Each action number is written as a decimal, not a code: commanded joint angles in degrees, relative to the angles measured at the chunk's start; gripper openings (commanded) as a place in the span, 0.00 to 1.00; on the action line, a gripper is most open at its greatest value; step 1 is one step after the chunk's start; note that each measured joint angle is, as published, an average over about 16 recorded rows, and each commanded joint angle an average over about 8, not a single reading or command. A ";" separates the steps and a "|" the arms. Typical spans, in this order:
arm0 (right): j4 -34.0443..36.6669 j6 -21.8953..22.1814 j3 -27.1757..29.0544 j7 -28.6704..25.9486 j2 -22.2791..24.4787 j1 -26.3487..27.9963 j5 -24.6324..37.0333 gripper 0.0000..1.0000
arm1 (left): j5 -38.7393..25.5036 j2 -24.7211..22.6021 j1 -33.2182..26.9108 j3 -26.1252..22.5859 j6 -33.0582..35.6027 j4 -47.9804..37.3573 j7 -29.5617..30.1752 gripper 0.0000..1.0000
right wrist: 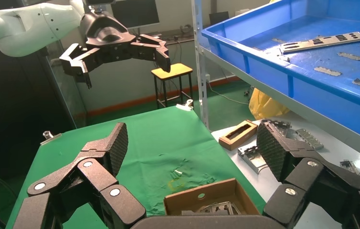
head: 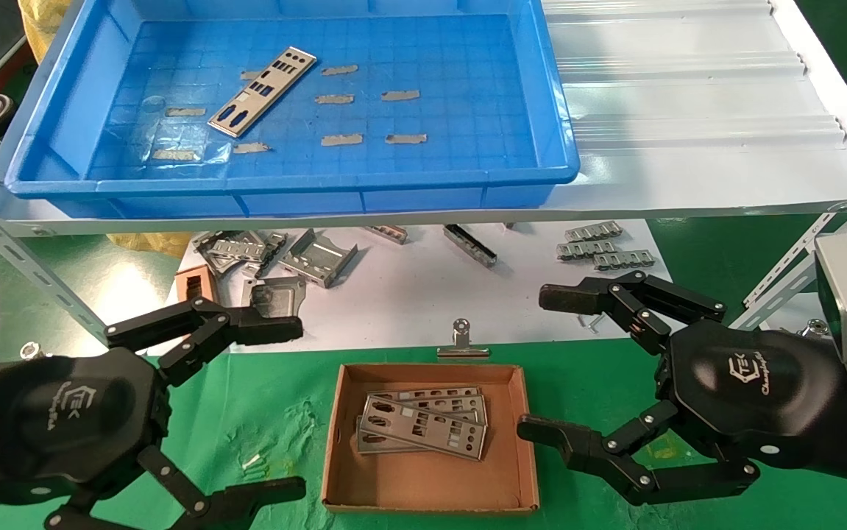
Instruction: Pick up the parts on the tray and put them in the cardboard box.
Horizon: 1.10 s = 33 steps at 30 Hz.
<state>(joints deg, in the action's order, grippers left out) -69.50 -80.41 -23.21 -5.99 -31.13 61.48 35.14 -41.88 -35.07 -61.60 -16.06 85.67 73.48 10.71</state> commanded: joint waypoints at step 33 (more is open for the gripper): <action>0.00 0.00 0.00 0.00 0.00 0.00 0.00 1.00 | 0.00 0.00 0.00 0.00 0.00 0.00 0.00 1.00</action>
<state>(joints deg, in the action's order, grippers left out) -69.50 -80.41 -23.21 -5.99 -31.13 61.48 35.14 -41.88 -35.07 -61.60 -16.06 85.67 73.48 10.71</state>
